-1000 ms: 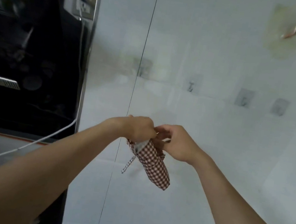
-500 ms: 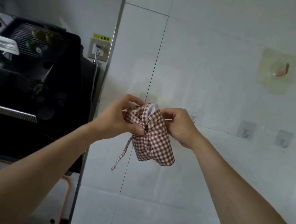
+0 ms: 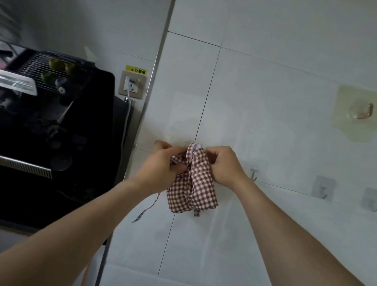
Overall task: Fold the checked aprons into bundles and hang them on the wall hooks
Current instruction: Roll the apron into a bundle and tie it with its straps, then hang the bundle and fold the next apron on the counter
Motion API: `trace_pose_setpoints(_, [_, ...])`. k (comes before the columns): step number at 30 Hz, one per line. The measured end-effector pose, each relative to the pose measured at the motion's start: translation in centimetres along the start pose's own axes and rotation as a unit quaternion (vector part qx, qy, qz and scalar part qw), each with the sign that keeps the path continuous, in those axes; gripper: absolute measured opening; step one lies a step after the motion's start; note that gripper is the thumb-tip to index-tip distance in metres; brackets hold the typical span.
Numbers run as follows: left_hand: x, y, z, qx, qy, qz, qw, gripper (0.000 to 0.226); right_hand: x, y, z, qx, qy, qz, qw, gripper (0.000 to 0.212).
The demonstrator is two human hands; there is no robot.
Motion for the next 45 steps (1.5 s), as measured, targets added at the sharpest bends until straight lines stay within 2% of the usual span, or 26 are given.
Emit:
trace_pose_setpoints(6, [-0.4,0.4,0.3,0.031,-0.056,-0.007,0.998,0.042,0.5,-0.9,-0.4,0.032,0.006,-0.014,0.999,0.009])
trace_pose_setpoints(9, [-0.6,0.6,0.4,0.041,-0.081,-0.001,0.996,0.042,0.8,-0.9,-0.4,0.043,-0.006,-0.028,0.999,0.011])
trace_pose_setpoints(13, [-0.8,0.8,0.3,0.048,-0.097,0.006,0.994,0.047,0.7,-0.4,-0.1,0.008,0.014,-0.075,0.997,0.011])
trace_pose_setpoints(15, [-0.7,1.0,0.3,0.057,-0.107,-0.001,0.993,0.048,0.6,0.0,0.4,-0.015,0.025,-0.053,0.998,0.024])
trace_pose_setpoints(18, [-0.4,1.3,0.4,0.067,-0.131,-0.007,0.989,0.049,0.2,0.6,1.0,-0.031,0.026,0.025,0.999,0.035])
trace_pose_setpoints(21, [-0.3,1.7,0.0,0.076,-0.160,-0.018,0.984,0.052,-0.3,1.2,1.8,0.040,-0.086,0.071,0.993,0.040])
trace_pose_setpoints(23, [-0.1,1.9,-0.4,0.080,-0.188,-0.027,0.979,0.054,-0.5,1.5,2.8,0.100,-0.181,0.046,0.977,0.041])
trace_pose_setpoints(25, [-0.1,2.1,-0.8,0.096,-0.195,-0.038,0.975,0.054,-0.3,1.5,3.5,0.111,-0.209,0.016,0.971,0.031])
trace_pose_setpoints(28, [-0.3,2.2,-1.1,0.119,-0.183,-0.040,0.975,0.054,0.2,1.5,3.7,0.067,-0.110,0.018,0.992,0.018])
trace_pose_setpoints(31, [-0.6,2.1,-1.0,0.112,-0.164,-0.040,0.979,0.055,0.8,1.0,3.7,0.055,-0.018,0.031,0.998,0.016])
trace_pose_setpoints(34, [-0.2,2.1,-0.7,0.071,-0.134,-0.015,0.988,0.052,1.2,0.8,4.0,0.048,0.046,0.051,0.996,0.018])
trace_pose_setpoints(37, [0.1,2.0,-0.5,-0.009,-0.079,0.022,0.997,0.052,1.5,1.4,4.6,0.035,0.082,0.055,0.995,0.023])
trace_pose_setpoints(38, [0.3,2.0,-0.5,-0.028,-0.070,0.014,0.997,0.054,1.5,1.6,4.8,0.032,0.077,0.056,0.995,0.026])
trace_pose_setpoints(40, [0.6,2.3,-0.6,-0.029,-0.093,-0.056,0.994,0.058,1.5,2.4,5.0,0.046,0.026,0.057,0.997,0.036])
trace_pose_setpoints(43, [1.1,3.7,-1.6,0.077,-0.058,-0.215,0.972,0.049,1.3,4.2,4.5,0.108,-0.103,0.017,0.989,0.058])
trace_pose_setpoints(45, [2.1,4.8,-2.6,0.174,0.018,-0.254,0.951,0.030,1.0,6.0,3.5,0.107,-0.115,-0.041,0.987,0.056])
Point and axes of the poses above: each hand's wrist, its own y-axis away from the middle knuckle, its own x-axis out of the palm, z = x × y, the point moved 2 cm from there along -y, towards the middle knuckle, and after that the axes turned 10 degrees about -x, right-handed, at the moved point
